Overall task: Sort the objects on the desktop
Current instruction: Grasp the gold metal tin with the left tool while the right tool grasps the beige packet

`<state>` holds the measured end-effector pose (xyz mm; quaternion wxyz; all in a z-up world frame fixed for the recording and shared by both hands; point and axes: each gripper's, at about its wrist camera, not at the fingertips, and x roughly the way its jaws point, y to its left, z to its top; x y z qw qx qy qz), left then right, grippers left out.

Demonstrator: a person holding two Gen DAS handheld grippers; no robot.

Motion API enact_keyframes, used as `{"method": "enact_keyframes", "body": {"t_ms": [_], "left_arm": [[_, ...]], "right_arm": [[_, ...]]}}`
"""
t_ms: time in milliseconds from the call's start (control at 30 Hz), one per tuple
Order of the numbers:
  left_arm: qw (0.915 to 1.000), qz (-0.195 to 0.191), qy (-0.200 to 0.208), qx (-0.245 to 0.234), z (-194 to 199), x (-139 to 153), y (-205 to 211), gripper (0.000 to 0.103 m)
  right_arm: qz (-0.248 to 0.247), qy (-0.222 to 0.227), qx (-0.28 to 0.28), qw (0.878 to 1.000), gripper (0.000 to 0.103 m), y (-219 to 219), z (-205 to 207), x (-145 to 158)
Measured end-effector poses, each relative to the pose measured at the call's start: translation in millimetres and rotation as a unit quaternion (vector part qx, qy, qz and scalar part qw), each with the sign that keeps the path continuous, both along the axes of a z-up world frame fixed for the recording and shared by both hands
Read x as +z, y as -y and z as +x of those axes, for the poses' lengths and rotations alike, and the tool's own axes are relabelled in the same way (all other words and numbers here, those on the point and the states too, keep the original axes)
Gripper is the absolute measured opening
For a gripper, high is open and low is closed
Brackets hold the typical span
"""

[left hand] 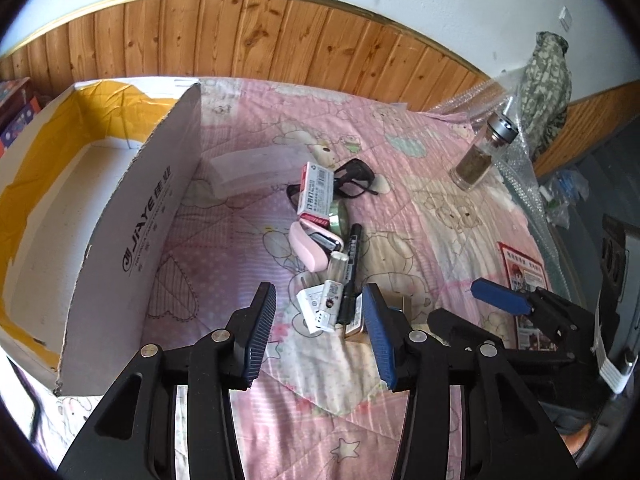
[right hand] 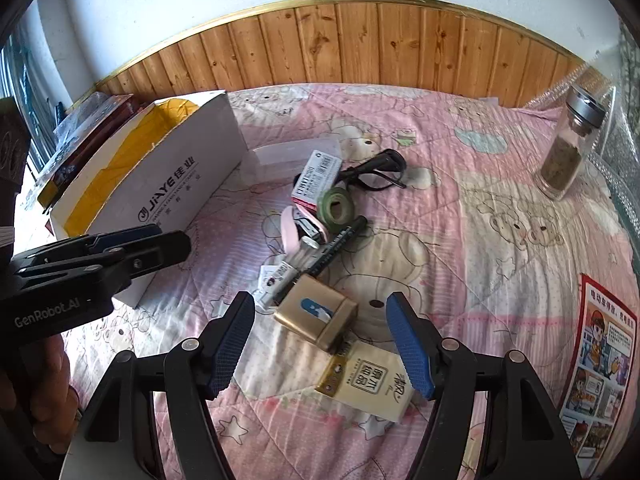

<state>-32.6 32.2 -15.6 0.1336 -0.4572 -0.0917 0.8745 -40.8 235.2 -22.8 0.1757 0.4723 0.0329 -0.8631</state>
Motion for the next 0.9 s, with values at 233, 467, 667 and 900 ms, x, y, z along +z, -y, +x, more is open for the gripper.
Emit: {"method": "enact_keyframes", "body": {"t_ms": [233,467,667,900], "left_arm": [[0.9992,0.014,0.024,-0.029,-5,-18,-14,0.048],[0.9975,0.014,0.051,-0.047,-16,-41,-32,0.048],[0.9959,0.036,0.058,-0.06,-30,-55,-47,0.048],[0.9943,0.009,0.068,-0.081,-31,-74,-82,0.053]], "right_arm": [[0.018,0.033,-0.021,0.999,0.069,-31,-5,-21],[0.049,0.061,0.02,0.997,0.071,-31,-1,-50],[0.055,0.068,0.061,0.994,0.08,-29,4,-55],[0.085,0.067,0.1,0.989,0.083,-35,1,-77]]}}
